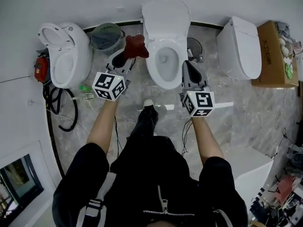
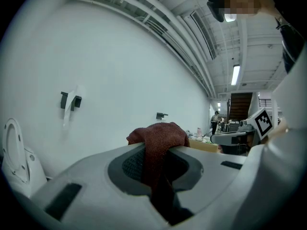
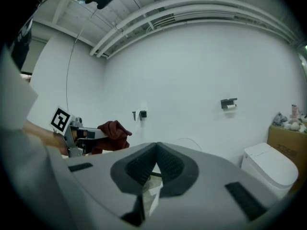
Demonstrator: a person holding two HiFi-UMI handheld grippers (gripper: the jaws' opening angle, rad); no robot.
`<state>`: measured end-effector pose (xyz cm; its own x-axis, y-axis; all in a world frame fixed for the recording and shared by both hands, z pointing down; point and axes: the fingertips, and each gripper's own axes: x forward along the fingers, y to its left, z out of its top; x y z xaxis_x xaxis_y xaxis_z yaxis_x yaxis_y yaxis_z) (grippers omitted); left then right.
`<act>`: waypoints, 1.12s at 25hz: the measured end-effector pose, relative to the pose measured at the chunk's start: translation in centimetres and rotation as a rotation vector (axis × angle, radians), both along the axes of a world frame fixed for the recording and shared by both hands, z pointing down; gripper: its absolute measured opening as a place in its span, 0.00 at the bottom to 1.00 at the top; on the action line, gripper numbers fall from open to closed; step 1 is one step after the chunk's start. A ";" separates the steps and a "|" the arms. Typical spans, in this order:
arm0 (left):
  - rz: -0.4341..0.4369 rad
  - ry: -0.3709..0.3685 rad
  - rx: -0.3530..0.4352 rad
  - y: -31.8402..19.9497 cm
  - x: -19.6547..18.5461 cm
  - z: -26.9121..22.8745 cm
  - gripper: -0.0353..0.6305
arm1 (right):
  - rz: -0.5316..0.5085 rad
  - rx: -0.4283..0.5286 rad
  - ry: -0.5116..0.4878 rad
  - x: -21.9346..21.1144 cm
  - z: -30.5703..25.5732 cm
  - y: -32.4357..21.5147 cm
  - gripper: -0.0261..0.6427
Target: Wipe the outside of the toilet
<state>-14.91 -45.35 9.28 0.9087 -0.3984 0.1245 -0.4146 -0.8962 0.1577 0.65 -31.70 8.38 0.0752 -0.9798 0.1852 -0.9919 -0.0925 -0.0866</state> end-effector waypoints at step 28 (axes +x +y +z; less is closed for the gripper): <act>-0.037 0.042 0.051 -5.7 -1.1 43.5 0.13 | -0.115 0.056 0.022 -1.9 39.8 1.5 0.04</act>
<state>-16.00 -51.10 52.76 0.8973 -0.4366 0.0651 -0.4414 -0.8878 0.1302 -1.22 -30.20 48.17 -0.0347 -0.9910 0.1293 -0.9975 0.0263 -0.0661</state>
